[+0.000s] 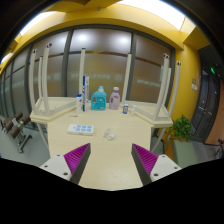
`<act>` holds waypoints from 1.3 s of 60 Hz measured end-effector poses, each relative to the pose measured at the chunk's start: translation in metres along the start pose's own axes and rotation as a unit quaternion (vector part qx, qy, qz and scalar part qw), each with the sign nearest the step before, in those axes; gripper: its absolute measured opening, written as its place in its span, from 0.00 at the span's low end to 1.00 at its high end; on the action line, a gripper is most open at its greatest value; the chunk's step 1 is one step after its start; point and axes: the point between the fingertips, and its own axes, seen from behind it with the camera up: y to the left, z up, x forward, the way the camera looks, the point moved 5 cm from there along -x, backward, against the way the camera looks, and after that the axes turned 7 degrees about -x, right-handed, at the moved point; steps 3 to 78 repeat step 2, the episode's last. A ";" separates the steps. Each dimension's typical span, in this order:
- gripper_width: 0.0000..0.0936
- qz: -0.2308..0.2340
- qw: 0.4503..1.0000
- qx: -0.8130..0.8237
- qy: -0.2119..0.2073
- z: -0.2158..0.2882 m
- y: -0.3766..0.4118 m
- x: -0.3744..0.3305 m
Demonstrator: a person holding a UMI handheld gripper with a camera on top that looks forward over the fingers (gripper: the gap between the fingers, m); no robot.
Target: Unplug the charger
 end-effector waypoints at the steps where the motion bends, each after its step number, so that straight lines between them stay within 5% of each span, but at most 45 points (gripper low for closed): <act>1: 0.91 0.000 1.000 0.001 -0.001 0.000 0.001 0.000; 78: 0.91 0.000 1.000 0.001 -0.002 0.001 0.001 -0.001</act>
